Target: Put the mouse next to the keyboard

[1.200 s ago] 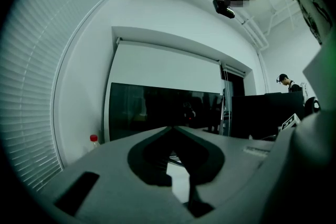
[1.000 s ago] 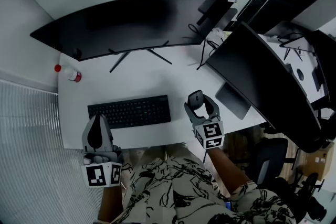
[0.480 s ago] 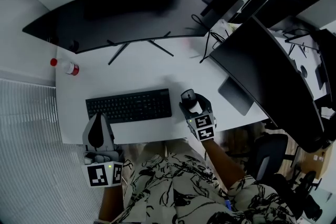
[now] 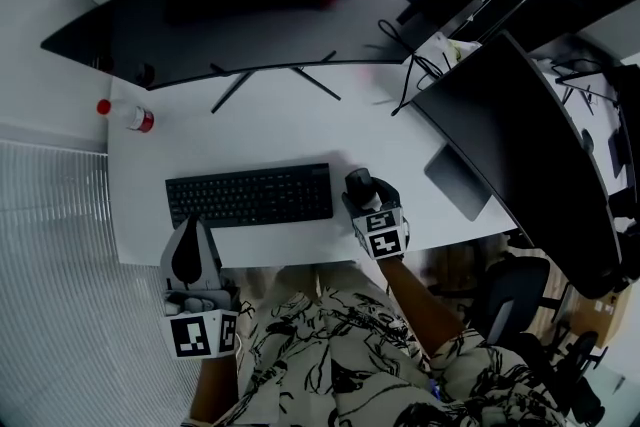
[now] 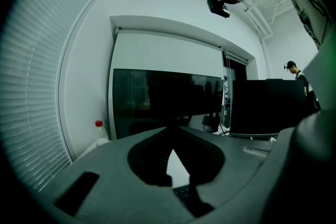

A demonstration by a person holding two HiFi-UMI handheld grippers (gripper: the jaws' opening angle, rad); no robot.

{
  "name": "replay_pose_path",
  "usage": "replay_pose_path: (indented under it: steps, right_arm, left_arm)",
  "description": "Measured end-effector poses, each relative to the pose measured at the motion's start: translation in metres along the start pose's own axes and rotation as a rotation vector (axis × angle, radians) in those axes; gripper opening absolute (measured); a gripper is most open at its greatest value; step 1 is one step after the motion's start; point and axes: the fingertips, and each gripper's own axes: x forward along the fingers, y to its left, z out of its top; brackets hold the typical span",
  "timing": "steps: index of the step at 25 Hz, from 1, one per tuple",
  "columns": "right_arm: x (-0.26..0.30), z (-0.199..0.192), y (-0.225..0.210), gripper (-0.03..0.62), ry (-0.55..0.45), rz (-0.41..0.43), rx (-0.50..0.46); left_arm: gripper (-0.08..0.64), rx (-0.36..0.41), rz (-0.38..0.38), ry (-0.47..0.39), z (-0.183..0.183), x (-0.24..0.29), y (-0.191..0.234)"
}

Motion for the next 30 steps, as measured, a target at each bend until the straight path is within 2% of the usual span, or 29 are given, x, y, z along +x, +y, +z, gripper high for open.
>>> replay_pose_path:
  steps: [9, 30]
  right_arm:
    - [0.01, -0.009, 0.003, 0.301, 0.048, -0.005, 0.011]
    - [0.027, -0.014, 0.001, 0.299, 0.038, -0.021, 0.038]
  left_arm:
    - [-0.002, -0.013, 0.007, 0.014, -0.007, 0.0, 0.0]
    - [-0.002, -0.011, 0.018, 0.047, -0.024, -0.001, 0.001]
